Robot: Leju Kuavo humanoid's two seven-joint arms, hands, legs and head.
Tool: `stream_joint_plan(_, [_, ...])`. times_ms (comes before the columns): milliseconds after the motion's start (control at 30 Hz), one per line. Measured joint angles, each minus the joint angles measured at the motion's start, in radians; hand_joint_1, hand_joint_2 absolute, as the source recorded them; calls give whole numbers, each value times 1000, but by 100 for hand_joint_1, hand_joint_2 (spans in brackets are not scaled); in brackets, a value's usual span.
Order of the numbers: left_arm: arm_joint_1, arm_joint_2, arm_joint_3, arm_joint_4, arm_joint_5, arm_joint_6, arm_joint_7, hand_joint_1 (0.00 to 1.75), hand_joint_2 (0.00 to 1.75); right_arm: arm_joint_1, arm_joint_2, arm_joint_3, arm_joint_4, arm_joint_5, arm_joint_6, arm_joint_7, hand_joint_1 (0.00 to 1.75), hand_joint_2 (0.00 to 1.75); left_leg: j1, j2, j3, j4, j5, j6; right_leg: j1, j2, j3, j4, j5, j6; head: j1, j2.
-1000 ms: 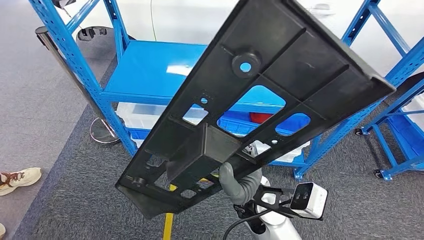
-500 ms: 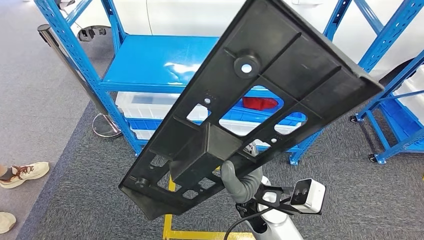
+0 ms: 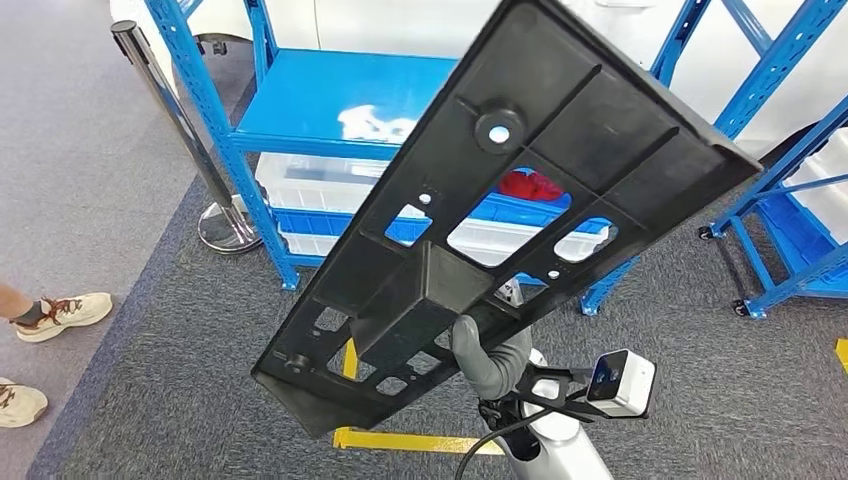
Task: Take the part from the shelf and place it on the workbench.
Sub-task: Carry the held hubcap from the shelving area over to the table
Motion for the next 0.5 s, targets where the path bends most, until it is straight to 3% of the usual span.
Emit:
stream_joint_plan(33, [1,0,0,0,0,-1,1,0,175,0,-2,-2,3,7,0,0,175,175,0,-5,-11,1,9,0,0,0,-18,63,-34,2,0,0])
stream_joint_plan(67, [2,0,1,0,0,-3,2,0,175,0,-5,-4,6,13,-1,0,175,175,-1,-11,-20,2,16,0,0,1,-22,100,-50,3,0,0])
stream_joint_plan(100, [4,0,1,0,0,-6,2,0,175,0,-7,-5,8,20,-1,0,175,175,-1,-19,-28,3,23,-2,0,2,-6,96,-46,1,0,0])
stream_joint_plan(167, [5,0,1,0,-1,-12,2,0,175,-2,-10,-7,9,33,-2,1,175,175,-1,-36,-37,4,32,-6,1,21,80,-21,3,-9,0,0])
stream_joint_plan(233, [3,-2,0,0,-3,-18,1,0,175,-6,-13,-8,8,46,-2,3,175,175,-2,-53,-45,6,39,-13,1,66,161,-152,37,-25,-2,0])
stream_joint_plan(300, [0,-2,0,0,-6,-22,-1,0,175,-10,-16,-8,8,60,-3,6,175,175,1,-70,-55,7,47,-25,3,85,180,-193,38,-34,-4,0])
stream_joint_plan(367, [2,0,0,1,-8,-22,-2,0,175,-14,-20,-8,8,77,-3,8,175,175,3,-81,-61,7,52,-37,2,63,180,-202,45,-42,-4,0])
stream_joint_plan(400, [2,1,0,1,-9,-18,-2,0,175,-17,-21,-7,8,86,-3,9,175,175,3,-71,-67,16,45,-42,0,51,181,-208,50,-48,-6,0])
stream_joint_plan(433, [1,2,-1,1,-9,-10,-2,0,175,-20,-22,-5,9,93,-4,10,175,175,1,-54,-81,43,26,-46,-2,39,182,-215,54,-54,-8,0])
stream_joint_plan(500, [-2,4,-3,2,-11,7,-3,0,175,-22,-26,-2,11,105,-5,10,175,175,2,-17,-135,160,-40,-54,-1,13,181,-219,58,-61,-11,0])
